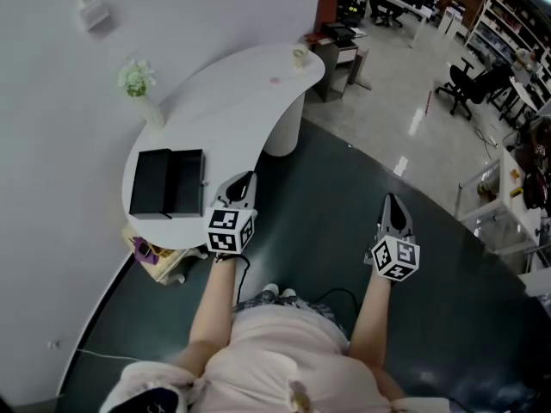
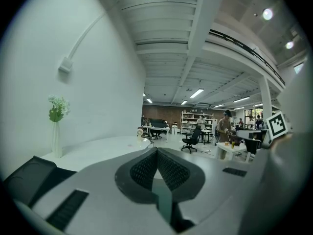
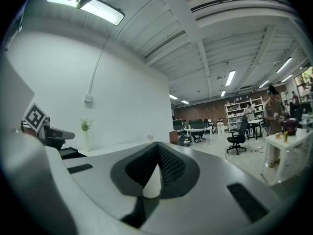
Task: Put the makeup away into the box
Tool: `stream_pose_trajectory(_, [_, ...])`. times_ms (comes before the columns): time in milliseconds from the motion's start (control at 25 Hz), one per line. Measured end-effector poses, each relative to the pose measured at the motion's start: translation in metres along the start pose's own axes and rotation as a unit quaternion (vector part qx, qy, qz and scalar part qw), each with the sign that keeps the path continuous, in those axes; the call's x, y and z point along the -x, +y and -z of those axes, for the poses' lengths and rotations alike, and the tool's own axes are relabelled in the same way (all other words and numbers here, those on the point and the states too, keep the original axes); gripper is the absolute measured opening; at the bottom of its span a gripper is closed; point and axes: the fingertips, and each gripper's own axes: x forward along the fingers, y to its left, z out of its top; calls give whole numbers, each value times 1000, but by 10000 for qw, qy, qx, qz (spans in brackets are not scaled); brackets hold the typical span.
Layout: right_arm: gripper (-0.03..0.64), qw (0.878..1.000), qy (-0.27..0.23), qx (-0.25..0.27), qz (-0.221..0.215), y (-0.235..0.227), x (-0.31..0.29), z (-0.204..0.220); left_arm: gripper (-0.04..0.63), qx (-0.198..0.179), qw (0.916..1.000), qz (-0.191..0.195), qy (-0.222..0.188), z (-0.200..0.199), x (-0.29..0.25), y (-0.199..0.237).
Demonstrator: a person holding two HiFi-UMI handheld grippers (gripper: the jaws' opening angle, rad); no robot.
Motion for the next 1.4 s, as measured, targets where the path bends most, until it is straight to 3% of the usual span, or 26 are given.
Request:
stream_pose_trajectory(640, [15, 9996, 123, -101, -253, 13, -4, 10, 25, 76, 9999, -11, 72, 9, 4, 2])
stream_pose_trajectory(760, [187, 9992, -5, -234, -327, 17, -6, 6, 25, 82, 9999, -6, 78, 10, 5, 4])
stream_pose_trajectory(1000, [432, 9984, -307, -433, -203, 19, -6, -3, 25, 110, 9999, 20, 84, 11, 8, 6])
stream_pose_trajectory(1160, [485, 9980, -204, -557, -239, 22, -9, 2, 25, 120, 9999, 41, 114, 12, 7, 8])
stream_pose_trajectory(1400, [495, 9979, -122, -579, -249, 33, -13, 7, 25, 116, 9998, 107, 152, 16, 5, 14])
